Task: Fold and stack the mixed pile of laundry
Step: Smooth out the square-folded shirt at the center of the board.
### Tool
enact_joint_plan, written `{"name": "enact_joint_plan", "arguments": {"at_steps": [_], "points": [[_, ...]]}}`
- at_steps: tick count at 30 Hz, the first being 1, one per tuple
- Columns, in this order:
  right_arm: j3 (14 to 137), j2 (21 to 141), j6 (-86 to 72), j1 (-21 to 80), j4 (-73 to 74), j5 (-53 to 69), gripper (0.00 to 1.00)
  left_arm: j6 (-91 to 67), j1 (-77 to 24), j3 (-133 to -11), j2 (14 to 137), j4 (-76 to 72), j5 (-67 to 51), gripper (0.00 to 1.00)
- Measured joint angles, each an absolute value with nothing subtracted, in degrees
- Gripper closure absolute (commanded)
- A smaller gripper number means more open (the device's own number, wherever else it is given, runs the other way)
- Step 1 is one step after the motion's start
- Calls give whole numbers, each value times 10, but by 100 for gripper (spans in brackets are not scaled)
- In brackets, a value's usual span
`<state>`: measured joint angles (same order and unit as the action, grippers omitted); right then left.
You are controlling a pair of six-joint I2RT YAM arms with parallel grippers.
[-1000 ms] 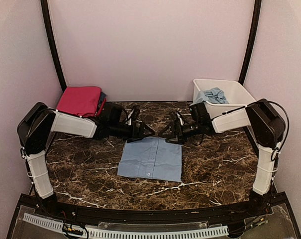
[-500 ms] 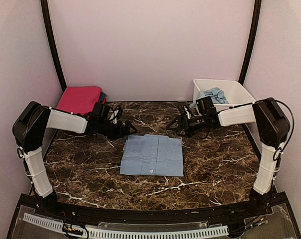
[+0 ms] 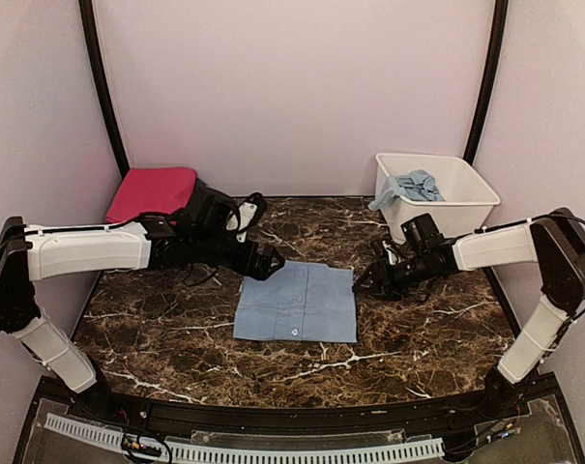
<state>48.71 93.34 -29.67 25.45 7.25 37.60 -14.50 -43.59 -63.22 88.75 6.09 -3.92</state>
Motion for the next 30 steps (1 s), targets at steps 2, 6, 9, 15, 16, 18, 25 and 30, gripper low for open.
{"name": "enact_joint_plan", "arguments": {"at_steps": [2, 6, 9, 15, 16, 18, 25, 30], "points": [[483, 954, -297, 254, 78, 363, 53, -134, -467, -632, 895, 71, -13, 1], [483, 985, -300, 248, 70, 347, 57, -127, -508, -629, 911, 78, 13, 1], [485, 1007, -306, 245, 57, 347, 60, -127, -517, -625, 915, 80, 19, 1], [509, 1049, -325, 245, 7, 367, 70, -117, -539, -626, 940, 68, 42, 4], [512, 1055, -329, 245, -1, 371, 71, -111, -548, -627, 950, 66, 46, 6], [517, 1065, -336, 245, -10, 376, 74, -101, -563, -627, 967, 63, 48, 9], [515, 1070, -352, 245, -25, 382, 75, 8, -658, -652, 1031, 30, 100, 34], [506, 1068, -361, 245, -35, 384, 74, 108, -725, -693, 1096, -7, 132, 55]]}}
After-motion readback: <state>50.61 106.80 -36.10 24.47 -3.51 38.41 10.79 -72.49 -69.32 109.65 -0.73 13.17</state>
